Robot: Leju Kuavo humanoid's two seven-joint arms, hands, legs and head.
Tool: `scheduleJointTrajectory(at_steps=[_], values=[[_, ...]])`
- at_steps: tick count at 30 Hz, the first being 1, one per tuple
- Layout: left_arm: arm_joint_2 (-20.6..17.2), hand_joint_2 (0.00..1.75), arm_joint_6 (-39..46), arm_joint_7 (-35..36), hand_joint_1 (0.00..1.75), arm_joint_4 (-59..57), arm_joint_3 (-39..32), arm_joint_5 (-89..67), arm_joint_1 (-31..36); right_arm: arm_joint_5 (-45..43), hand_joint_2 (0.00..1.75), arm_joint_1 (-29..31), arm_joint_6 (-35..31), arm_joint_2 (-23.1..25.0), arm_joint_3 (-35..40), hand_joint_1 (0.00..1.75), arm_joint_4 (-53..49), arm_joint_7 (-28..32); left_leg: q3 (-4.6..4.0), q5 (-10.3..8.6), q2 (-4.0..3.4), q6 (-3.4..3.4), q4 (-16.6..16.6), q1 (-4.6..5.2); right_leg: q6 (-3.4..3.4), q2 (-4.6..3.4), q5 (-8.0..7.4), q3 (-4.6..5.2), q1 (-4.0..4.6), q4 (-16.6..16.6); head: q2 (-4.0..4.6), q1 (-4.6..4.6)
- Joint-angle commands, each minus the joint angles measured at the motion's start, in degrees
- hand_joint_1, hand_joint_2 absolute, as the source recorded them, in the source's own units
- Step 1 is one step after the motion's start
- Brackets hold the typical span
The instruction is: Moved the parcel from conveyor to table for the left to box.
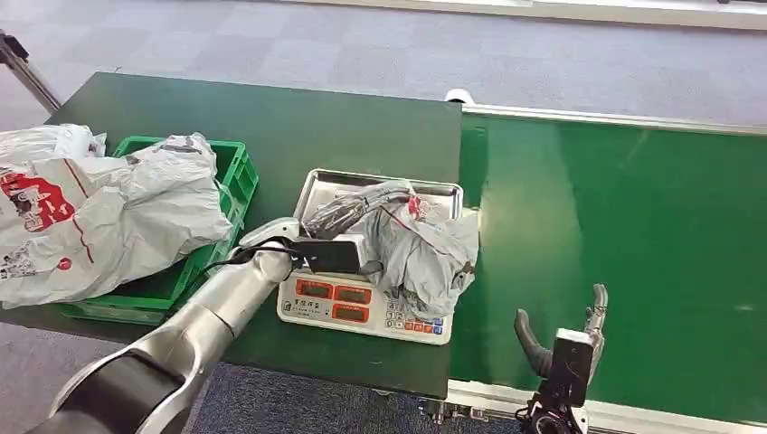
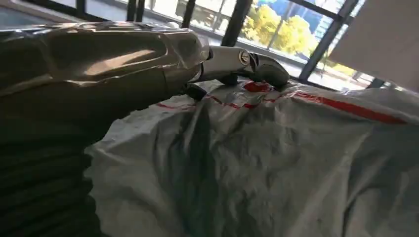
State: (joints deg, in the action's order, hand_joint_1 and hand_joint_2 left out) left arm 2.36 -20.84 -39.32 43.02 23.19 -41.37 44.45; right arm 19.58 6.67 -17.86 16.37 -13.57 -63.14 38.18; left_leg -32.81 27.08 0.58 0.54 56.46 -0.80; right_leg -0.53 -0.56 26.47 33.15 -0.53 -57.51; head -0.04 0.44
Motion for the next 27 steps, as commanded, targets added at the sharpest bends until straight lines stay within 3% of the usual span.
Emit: scheduleJointTrajectory(at_steps=[1, 6, 14, 17, 21, 27], values=[[-2.91, 1.75, -3.3, -0.68, 0.0, 4.14, 7.09, 0.98, 0.07, -0.47, 1.75, 1.27, -0.53, -0.16, -2.09, 0.0, 1.8, -0.05, 0.04, 0.0, -0.05, -0.01, -0.02, 0.0, 0.02, 0.01, -0.01, -0.03, 0.01, 0.02, 0.0, 0.0], [-5.07, 1.75, -7.56, -0.68, 0.0, 8.85, 12.95, 7.12, -0.56, -1.01, 1.75, 1.52, -0.94, -0.25, -2.17, 0.0, 2.75, 0.36, 0.09, 0.01, -0.1, -0.03, -0.04, 0.01, 0.02, -0.02, -0.01, -0.07, 0.01, 0.04, 0.0, 0.02], [-4.46, 1.75, -6.11, -0.58, 0.0, 6.69, 13.49, 5.13, 0.21, -0.98, 1.75, 1.51, -1.1, -0.21, -2.15, 0.0, 2.81, 0.26, 0.2, 0.02, -0.13, -0.05, -0.1, 0.02, 0.03, 0.0, 0.0, -0.19, 0.01, 0.11, 0.0, 0.0], [-3.52, 1.75, -0.91, 3.57, 0.0, 0.84, 15.91, -0.03, 2.58, -1.12, 1.75, 1.39, -1.36, -0.13, -2.31, 0.0, 2.64, 0.36, 0.1, -0.01, 0.0, -0.03, -0.04, -0.01, 0.03, 0.08, 0.0, -0.12, 0.03, 0.06, 0.0, 0.02], [-1.29, 1.75, 15.04, 16.69, 0.0, -10.33, 20.96, -14.41, 4.89, -0.85, 1.75, 0.35, -0.87, 0.15, -2.83, 0.0, 0.74, 0.25, 0.1, -0.05, 0.16, -0.04, -0.05, 0.0, 0.02, 0.25, 0.01, -0.18, 0.03, 0.08, 0.0, 0.02], [-1.69, 1.75, 16.44, 18.91, 0.0, -13.46, 20.15, -17.33, 2.69, -0.02, 1.75, 1.27, -0.95, 0.24, -2.67, 0.0, 2.0, -0.23, 0.25, 0.0, -0.16, -0.03, -0.11, 0.03, 0.02, -0.05, -0.02, -0.21, -0.01, 0.1, 0.0, 0.04]])
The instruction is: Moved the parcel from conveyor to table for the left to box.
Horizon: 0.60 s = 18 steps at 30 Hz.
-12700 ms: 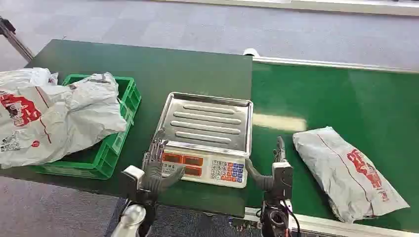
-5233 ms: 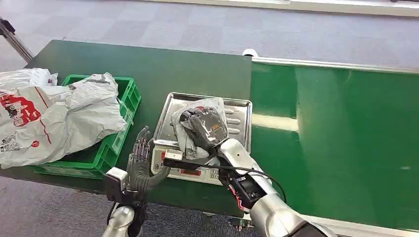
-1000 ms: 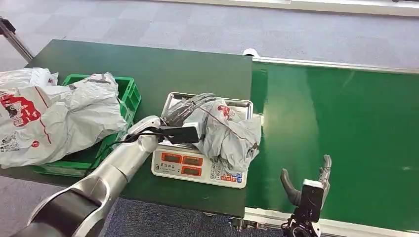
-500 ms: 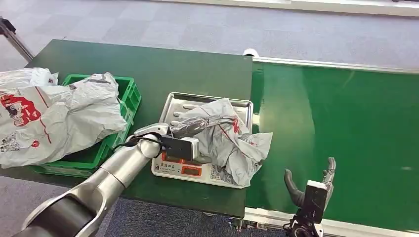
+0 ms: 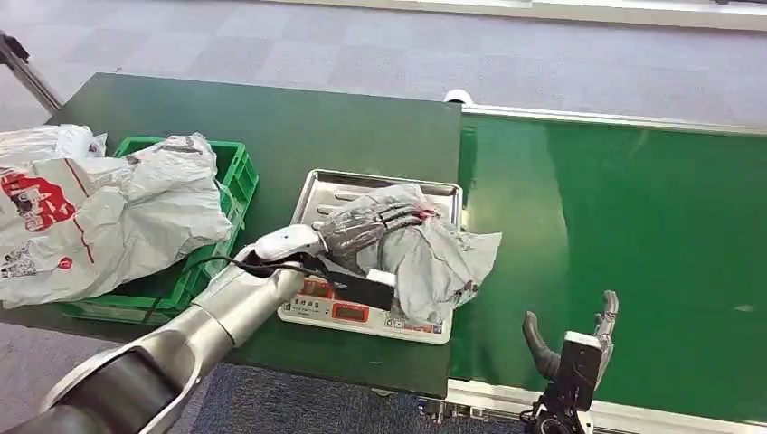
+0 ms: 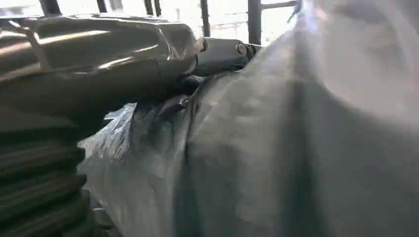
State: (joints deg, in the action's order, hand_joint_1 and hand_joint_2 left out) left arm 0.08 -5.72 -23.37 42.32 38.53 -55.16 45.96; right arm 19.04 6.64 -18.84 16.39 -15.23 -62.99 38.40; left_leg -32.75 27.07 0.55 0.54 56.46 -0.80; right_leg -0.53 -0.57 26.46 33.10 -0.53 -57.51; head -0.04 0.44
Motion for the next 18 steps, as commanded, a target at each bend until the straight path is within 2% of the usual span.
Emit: scheduleJointTrajectory(at_steps=[1, 9, 14, 17, 18], values=[[0.65, 1.75, 1.13, 3.44, 0.0, -12.99, 4.75, -3.82, 1.25, 0.53, 1.75, 1.22, -0.01, 0.23, -1.04, 0.0, 1.74, -0.45, 0.14, 0.0, 0.0, -0.02, -0.06, 0.02, 0.01, 0.03, 0.0, -0.15, -0.01, 0.05, 0.0, 0.0], [1.02, 1.75, 1.43, 6.41, 0.0, -13.72, 5.06, -6.17, 1.21, 0.54, 1.75, 0.64, 0.19, 0.4, -1.26, 0.0, 0.74, -0.59, 0.45, -0.12, -0.06, -0.03, -0.11, 0.02, 0.03, 0.01, -0.13, -0.49, 0.0, 0.09, 0.0, -0.02], [1.2, 1.75, 0.36, 2.8, 0.0, -13.15, 3.48, -4.29, 1.79, 0.57, 1.75, 0.39, 0.26, 0.32, -1.28, 0.0, 0.87, -0.6, 0.86, -0.07, -0.03, -0.02, -0.04, 0.01, 0.03, 0.02, -0.08, -0.94, 0.0, 0.02, 0.0, 0.0], [1.43, 1.75, 0.07, 1.84, 0.0, -12.92, 3.06, -3.64, 2.28, 0.53, 1.75, 0.29, 0.28, 0.28, -1.37, 0.0, 0.93, -0.54, 0.7, -0.17, -0.04, -0.03, -0.06, 0.01, 0.04, 0.03, -0.18, -0.79, 0.0, 0.04, 0.0, 0.0], [1.68, 1.75, -0.02, 0.51, 0.17, -12.66, 2.4, -2.63, 2.4, 0.5, 1.75, 0.22, 0.34, 0.28, -1.46, 0.0, 0.91, -0.48, 0.66, -0.25, -0.08, -0.03, -0.13, 0.02, 0.07, 0.01, -0.26, -0.68, 0.0, 0.1, 0.0, 0.0]])
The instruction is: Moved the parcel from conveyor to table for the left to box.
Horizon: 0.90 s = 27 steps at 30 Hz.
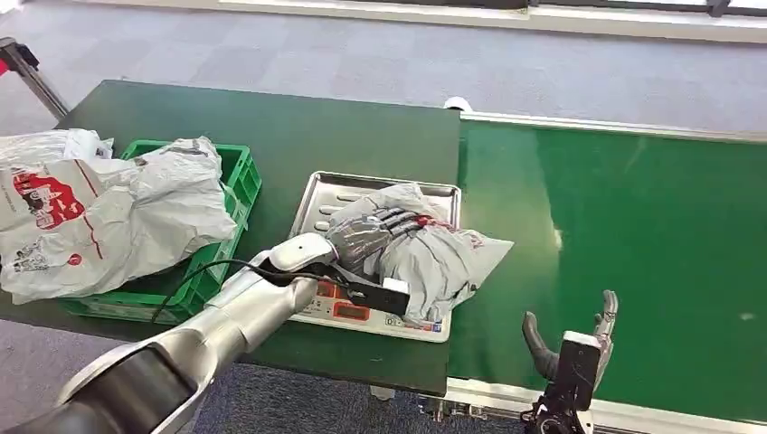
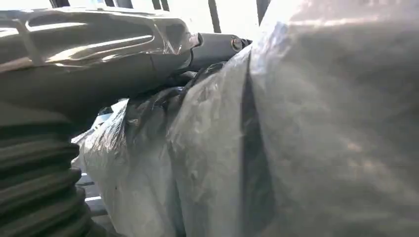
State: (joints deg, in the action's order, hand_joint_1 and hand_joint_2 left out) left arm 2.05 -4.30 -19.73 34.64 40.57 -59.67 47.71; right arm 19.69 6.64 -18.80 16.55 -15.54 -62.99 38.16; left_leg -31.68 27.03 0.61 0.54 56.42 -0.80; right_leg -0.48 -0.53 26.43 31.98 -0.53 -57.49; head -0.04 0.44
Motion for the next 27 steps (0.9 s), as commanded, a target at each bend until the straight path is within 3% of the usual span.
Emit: scheduleJointTrajectory(at_steps=[1, 2, 3, 23, 27], values=[[-0.24, 1.75, -1.72, -4.02, 1.36, -4.65, 0.09, 2.53, 0.68, -0.16, 1.75, 0.21, 0.42, 0.12, -1.2, 0.0, 0.95, -0.23, -0.23, -0.12, -0.1, -0.02, -0.04, 0.01, 0.02, -0.02, -0.13, 0.26, 0.0, 0.04, 0.0, 0.0], [-0.25, 1.75, -2.09, -4.78, 1.73, -4.35, -0.13, 3.08, 0.55, -0.16, 1.75, 0.24, 0.46, 0.13, -1.24, 0.0, 1.0, -0.21, -0.1, -0.07, -0.04, -0.01, 0.0, -0.01, 0.02, 0.02, -0.06, 0.11, 0.02, 0.01, 0.0, 0.0], [-0.36, 1.75, -2.63, -6.06, 1.75, -3.94, -0.38, 3.81, 0.37, -0.15, 1.75, 0.34, 0.52, 0.1, -1.27, 0.0, 1.1, -0.19, -0.23, -0.16, -0.07, -0.02, -0.06, 0.02, 0.03, 0.03, -0.13, 0.26, 0.0, 0.06, 0.0, 0.02], [-0.53, 1.75, -2.65, -6.11, 1.75, -3.83, -0.39, 3.85, 0.24, -0.14, 1.75, 0.41, 0.5, 0.1, -1.28, 0.0, 1.17, -0.18, -0.3, -0.13, -0.11, -0.02, -0.1, 0.04, 0.02, 0.03, -0.11, 0.33, -0.01, 0.08, 0.0, 0.02], [-1.45, 1.75, -7.6, -11.19, 1.75, -1.39, -1.74, 8.49, -1.67, 0.01, 1.75, 1.15, 0.42, -0.02, -1.23, 0.0, 2.4, -0.12, -0.23, -0.08, -0.14, -0.01, -0.06, 0.04, 0.0, -0.04, -0.07, 0.28, -0.02, 0.05, 0.0, 0.0]])
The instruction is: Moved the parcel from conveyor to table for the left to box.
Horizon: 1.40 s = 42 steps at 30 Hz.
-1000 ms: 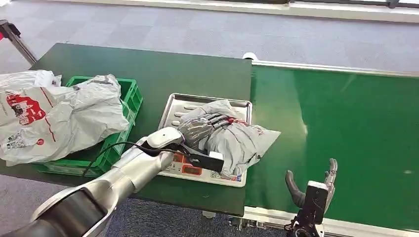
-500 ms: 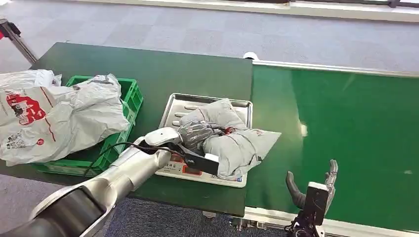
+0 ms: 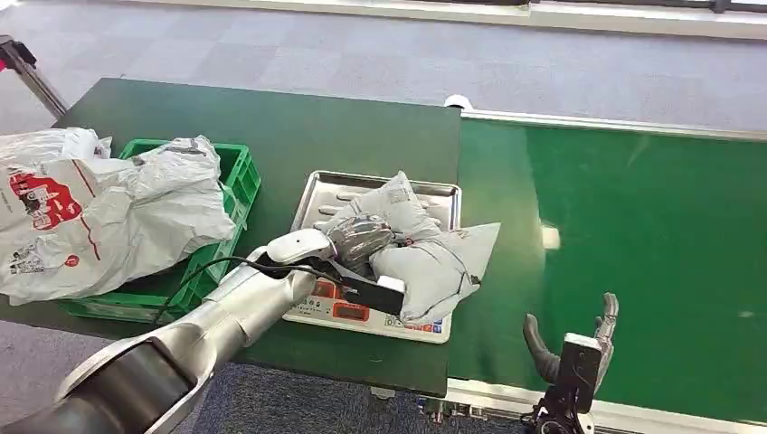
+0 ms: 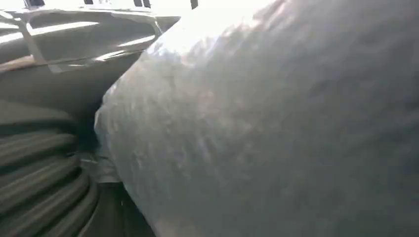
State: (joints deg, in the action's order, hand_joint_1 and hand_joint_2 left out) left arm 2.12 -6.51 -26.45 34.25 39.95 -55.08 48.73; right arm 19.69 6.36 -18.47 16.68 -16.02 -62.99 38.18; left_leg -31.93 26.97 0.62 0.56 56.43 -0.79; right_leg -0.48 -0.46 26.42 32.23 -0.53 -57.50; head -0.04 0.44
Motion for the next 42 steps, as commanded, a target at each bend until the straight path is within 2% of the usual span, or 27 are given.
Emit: scheduleJointTrajectory(at_steps=[1, 8, 9, 12, 15, 19, 23, 26, 32, 38, 39, 41, 42], values=[[-1.67, 1.75, -7.02, -5.89, 1.75, -0.57, -1.43, 5.37, -3.12, 0.04, 1.75, 1.71, 0.04, -0.22, -0.61, 0.0, 2.82, -0.14, -0.06, -0.09, -0.24, -0.04, -0.15, 0.04, 0.02, -0.15, -0.15, 0.13, -0.02, 0.14, 0.0, 0.0], [-0.91, 1.75, -9.77, -11.08, 1.75, 1.51, -4.52, 11.28, -4.23, 0.03, 1.75, 1.77, -0.51, -0.39, 0.07, 0.0, 3.39, -0.28, -0.02, 0.0, -0.09, -0.02, -0.07, 0.03, 0.0, -0.04, -0.01, 0.04, -0.02, 0.06, 0.0, 0.0], [-0.1, 1.75, -5.84, -13.47, 1.75, 3.72, -8.23, 14.19, -5.65, 0.03, 1.75, 1.83, -0.55, -0.4, 0.37, 0.0, 3.67, -0.23, -0.05, -0.03, -0.15, -0.03, -0.14, 0.03, 0.01, -0.06, -0.06, 0.08, -0.01, 0.13, 0.0, 0.0], [1.85, 1.75, -1.47, -13.55, 1.75, 10.81, -13.66, 17.51, -8.25, 0.19, 1.75, 1.9, -0.86, -0.09, 1.04, 0.0, 3.66, -0.22, -0.15, -0.06, -0.16, -0.06, -0.2, 0.03, 0.01, -0.03, -0.1, 0.15, -0.01, 0.22, 0.0, 0.0], [1.63, 1.75, 5.61, -13.55, 1.75, 22.66, -17.06, 20.9, -12.76, 0.15, 1.75, 2.1, -1.06, -0.04, 1.31, 0.0, 3.69, -0.43, -0.42, 0.01, -0.07, -0.04, 0.0, 0.02, -0.01, 0.02, -0.01, 0.43, 0.0, 0.04, 0.0, 0.02], [1.77, 1.75, 17.93, -13.55, 1.75, 28.04, -16.43, 13.47, -15.41, -0.12, 1.75, 1.11, -0.68, -0.18, 1.14, 0.0, 2.47, -0.37, -0.59, 0.04, -0.13, -0.02, 0.0, 0.01, 0.01, -0.05, 0.01, 0.64, 0.0, 0.03, 0.0, 0.0], [1.88, 1.75, 18.09, -13.55, 1.75, 28.11, -16.31, 13.37, -15.61, -0.12, 1.75, 1.03, -0.65, -0.19, 1.13, 0.0, 2.41, -0.37, -0.67, 0.03, -0.06, -0.01, 0.01, 0.01, 0.01, -0.01, 0.01, 0.72, 0.0, 0.02, 0.0, 0.0], [2.34, 1.75, 32.87, -11.96, 1.75, 30.01, -15.29, 2.6, -16.8, 0.35, 1.75, 0.42, -0.32, 0.26, 0.48, 0.0, 1.03, -0.46, -0.72, 0.03, -0.04, -0.02, 0.02, 0.0, 0.0, 0.0, 0.01, 0.75, 0.0, 0.01, 0.0, 0.0], [2.94, 1.75, 40.27, -10.8, 1.75, 34.0, -16.24, -0.31, -18.49, 1.04, 1.75, 0.28, 0.28, 0.57, -0.23, 0.0, 0.01, -0.99, -0.72, 0.04, -0.05, -0.04, 0.01, 0.03, 0.01, 0.04, 0.03, 0.76, -0.01, 0.02, 0.0, 0.0], [2.97, 1.75, 44.14, -11.36, 1.75, 34.23, -18.22, 1.26, -18.32, 1.11, 1.75, 0.28, 0.16, 0.57, -0.1, 0.0, 0.22, -0.95, -0.74, 0.02, -0.03, -0.01, 0.02, 0.0, 0.01, 0.01, 0.01, 0.78, 0.0, 0.0, 0.0, 0.0], [3.15, 1.75, 46.51, -10.82, 1.75, 34.14, -19.22, -0.37, -18.23, 1.12, 1.75, 0.25, 0.05, 0.54, 0.0, 0.0, 0.29, -0.96, -0.74, 0.01, -0.07, -0.01, 0.01, 0.0, 0.02, 0.0, 0.0, 0.79, 0.01, 0.01, 0.0, 0.02], [5.15, 1.75, 46.51, -10.28, 1.75, 36.82, -25.47, -8.15, -19.29, 1.13, 1.75, 0.22, -0.12, 0.45, 0.26, 0.0, 0.48, -0.96, -0.77, 0.03, -0.09, -0.01, 0.04, -0.01, 0.01, -0.04, 0.0, 0.82, 0.01, 0.0, 0.0, 0.02], [6.7, 1.75, 46.51, -9.25, 1.75, 41.04, -31.14, -17.76, -19.9, 1.1, 1.75, 0.18, -0.35, 0.46, 0.28, 0.0, 0.41, -0.97, -0.7, 0.03, -0.17, -0.04, -0.02, 0.0, 0.03, -0.05, -0.01, 0.75, 0.02, 0.07, 0.0, 0.0]])
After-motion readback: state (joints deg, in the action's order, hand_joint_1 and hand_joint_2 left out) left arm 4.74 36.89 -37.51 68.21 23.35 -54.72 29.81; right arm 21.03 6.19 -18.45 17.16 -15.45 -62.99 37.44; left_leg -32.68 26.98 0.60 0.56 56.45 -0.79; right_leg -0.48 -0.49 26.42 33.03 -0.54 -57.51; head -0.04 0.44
